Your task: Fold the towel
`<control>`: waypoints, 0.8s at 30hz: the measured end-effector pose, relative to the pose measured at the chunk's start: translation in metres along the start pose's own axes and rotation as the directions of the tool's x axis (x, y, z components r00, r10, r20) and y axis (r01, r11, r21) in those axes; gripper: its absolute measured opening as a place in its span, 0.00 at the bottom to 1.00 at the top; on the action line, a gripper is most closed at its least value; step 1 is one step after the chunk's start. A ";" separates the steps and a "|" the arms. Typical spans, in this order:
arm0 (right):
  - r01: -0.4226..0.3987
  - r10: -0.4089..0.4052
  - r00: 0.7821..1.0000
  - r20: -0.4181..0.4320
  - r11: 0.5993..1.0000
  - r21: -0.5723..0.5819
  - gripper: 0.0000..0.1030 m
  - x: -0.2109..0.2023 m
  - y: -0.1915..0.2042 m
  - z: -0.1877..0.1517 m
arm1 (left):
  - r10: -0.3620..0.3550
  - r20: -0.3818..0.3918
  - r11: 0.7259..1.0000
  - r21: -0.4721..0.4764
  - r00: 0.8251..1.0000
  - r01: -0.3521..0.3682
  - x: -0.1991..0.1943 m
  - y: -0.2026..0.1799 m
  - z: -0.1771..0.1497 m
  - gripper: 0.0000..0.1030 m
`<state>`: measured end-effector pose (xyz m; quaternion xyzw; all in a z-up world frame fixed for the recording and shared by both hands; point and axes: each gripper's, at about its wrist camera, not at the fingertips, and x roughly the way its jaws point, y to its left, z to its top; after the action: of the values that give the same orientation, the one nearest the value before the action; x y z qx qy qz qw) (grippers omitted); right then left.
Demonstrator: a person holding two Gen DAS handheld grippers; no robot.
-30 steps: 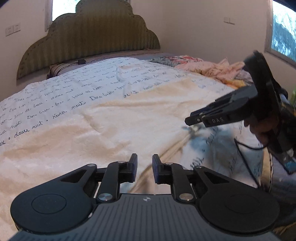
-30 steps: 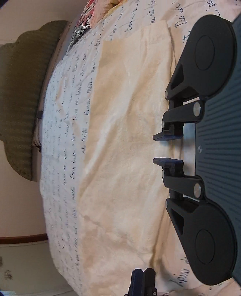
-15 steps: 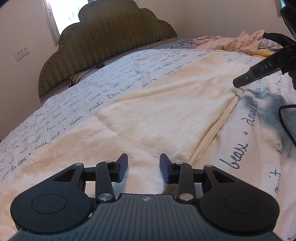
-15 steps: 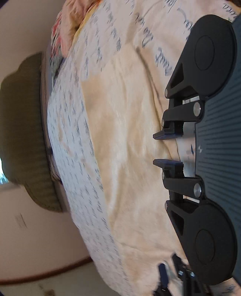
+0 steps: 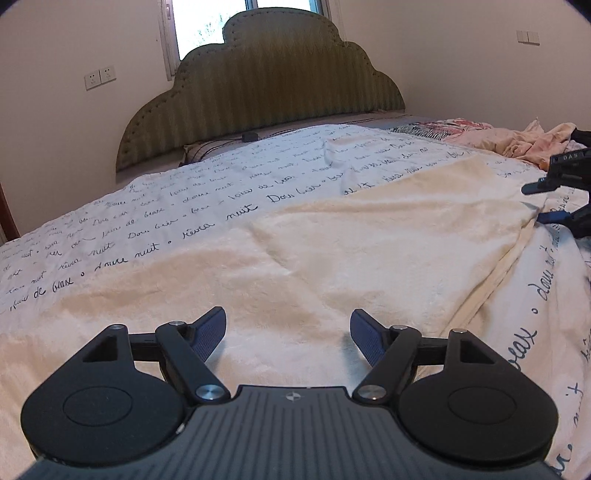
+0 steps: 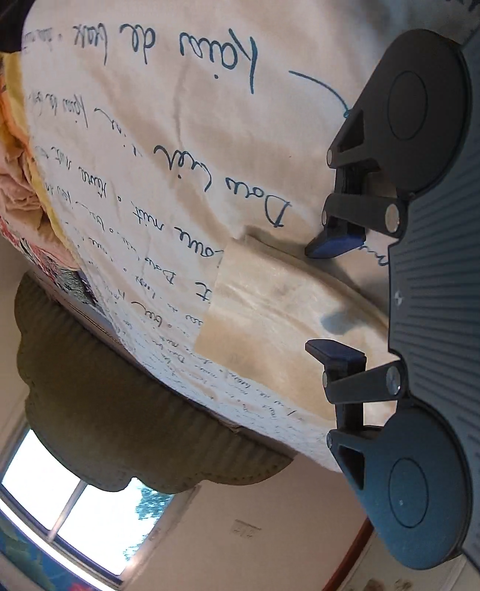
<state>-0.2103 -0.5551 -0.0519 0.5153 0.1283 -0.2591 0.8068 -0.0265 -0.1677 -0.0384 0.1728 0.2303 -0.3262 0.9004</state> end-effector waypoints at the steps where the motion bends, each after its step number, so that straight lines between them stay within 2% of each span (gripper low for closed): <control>1: -0.021 0.021 1.000 0.017 0.999 0.028 0.46 0.003 -0.004 0.002 | -0.001 -0.003 1.000 0.002 1.000 0.001 0.001 0.000 -0.001 0.75; 4: -0.051 0.046 0.997 0.054 0.994 0.097 0.42 0.013 -0.011 0.008 | -0.010 -0.013 1.000 -0.013 1.000 0.010 0.005 0.002 -0.004 0.75; 5: -0.045 0.039 0.998 0.055 0.994 0.097 0.30 0.015 -0.009 0.010 | -0.012 -0.016 1.000 -0.024 1.000 0.012 0.006 0.004 -0.005 0.75; 6: -0.025 0.020 0.998 0.054 0.995 0.093 0.22 0.017 -0.007 0.011 | -0.016 -0.021 0.999 -0.038 1.000 0.016 0.007 0.006 -0.006 0.75; 8: -0.018 0.012 0.998 0.059 0.995 0.095 0.16 0.019 -0.007 0.011 | -0.020 -0.025 0.998 -0.067 0.999 0.018 0.006 0.011 -0.005 0.75; 11: -0.021 0.016 0.995 0.103 0.998 0.054 0.14 0.012 0.004 0.007 | -0.023 -0.024 0.994 -0.103 0.999 0.021 0.004 0.017 -0.003 0.75; 16: -0.030 0.047 0.985 0.168 0.995 -0.100 0.13 0.000 0.046 0.001 | -0.064 -0.046 0.979 -0.194 0.997 0.054 0.004 0.031 0.000 0.76; 20: -0.021 0.074 0.980 0.185 0.962 -0.272 0.13 -0.005 0.088 -0.007 | -0.125 -0.073 0.940 -0.329 0.990 0.094 0.008 0.053 0.001 0.76; 24: -0.024 0.096 0.979 0.178 0.930 -0.367 0.13 -0.004 0.117 -0.019 | -0.154 -0.082 0.891 -0.443 0.985 0.102 0.006 0.077 0.001 0.76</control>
<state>-0.1485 -0.4976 0.0311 0.3338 0.0791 -0.2548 0.9041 0.0291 -0.1152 -0.0284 -0.0305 0.3599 -0.3144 0.8779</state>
